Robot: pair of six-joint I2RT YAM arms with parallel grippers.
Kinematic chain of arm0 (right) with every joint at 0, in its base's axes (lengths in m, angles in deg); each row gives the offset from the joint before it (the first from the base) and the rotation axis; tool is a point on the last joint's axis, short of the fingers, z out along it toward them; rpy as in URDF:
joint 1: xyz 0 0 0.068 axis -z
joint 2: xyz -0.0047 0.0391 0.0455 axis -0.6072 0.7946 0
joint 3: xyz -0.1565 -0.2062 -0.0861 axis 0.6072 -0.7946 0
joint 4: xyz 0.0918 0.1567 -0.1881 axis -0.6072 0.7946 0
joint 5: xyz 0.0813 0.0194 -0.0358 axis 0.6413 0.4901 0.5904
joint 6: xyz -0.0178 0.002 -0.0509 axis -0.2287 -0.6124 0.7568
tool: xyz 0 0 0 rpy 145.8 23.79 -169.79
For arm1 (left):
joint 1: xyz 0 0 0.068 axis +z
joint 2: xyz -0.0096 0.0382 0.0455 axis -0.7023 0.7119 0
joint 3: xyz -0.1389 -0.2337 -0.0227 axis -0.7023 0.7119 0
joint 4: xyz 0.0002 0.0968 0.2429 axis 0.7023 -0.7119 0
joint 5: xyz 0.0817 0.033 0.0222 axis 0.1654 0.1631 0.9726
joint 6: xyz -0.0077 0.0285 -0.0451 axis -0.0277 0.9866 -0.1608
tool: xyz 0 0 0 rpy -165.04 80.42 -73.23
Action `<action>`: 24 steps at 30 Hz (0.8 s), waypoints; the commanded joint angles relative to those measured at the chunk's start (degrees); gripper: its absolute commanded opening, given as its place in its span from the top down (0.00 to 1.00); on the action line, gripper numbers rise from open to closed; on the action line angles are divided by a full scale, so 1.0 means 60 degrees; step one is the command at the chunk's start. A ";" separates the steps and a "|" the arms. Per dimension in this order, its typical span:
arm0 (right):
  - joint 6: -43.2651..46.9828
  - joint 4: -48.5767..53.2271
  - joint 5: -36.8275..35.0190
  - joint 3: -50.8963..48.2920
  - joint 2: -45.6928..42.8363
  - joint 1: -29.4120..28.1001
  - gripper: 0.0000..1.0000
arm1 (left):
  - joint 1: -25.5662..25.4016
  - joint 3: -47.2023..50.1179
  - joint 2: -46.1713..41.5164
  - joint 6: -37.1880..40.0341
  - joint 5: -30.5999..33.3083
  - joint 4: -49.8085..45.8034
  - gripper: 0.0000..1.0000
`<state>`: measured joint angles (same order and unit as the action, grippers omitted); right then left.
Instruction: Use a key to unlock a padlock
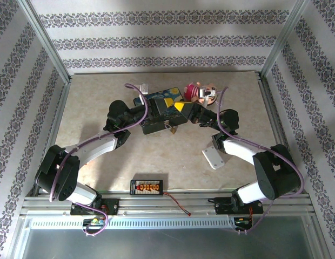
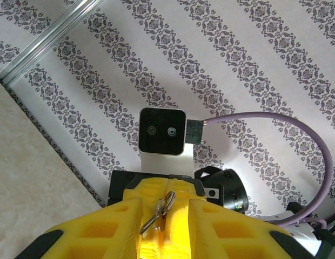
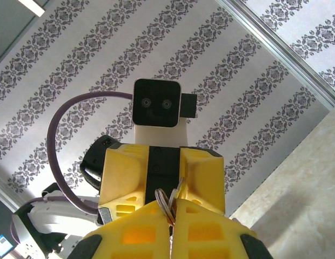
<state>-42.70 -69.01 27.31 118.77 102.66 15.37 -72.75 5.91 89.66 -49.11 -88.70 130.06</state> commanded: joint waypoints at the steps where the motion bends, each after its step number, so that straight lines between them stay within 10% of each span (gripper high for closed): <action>1: -0.0057 -0.0381 0.0100 0.0211 0.0085 -0.0095 1.00 | 0.0103 -0.0149 0.0095 -0.0109 -0.0228 0.0707 0.74; 17: -0.0203 -0.0381 -0.0027 0.0296 0.0324 -0.0138 1.00 | 0.0119 -0.0126 -0.0087 0.0336 -0.0606 0.0328 1.00; 24: -0.0120 -0.0282 -0.0030 -0.0253 0.0283 -0.0012 0.65 | 0.0177 -0.1367 -0.1450 0.3926 -0.0486 -0.5552 1.00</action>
<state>-44.14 -68.79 27.10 118.77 104.47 15.39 -72.23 2.85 86.05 -38.92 -90.67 114.23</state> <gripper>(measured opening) 0.333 0.045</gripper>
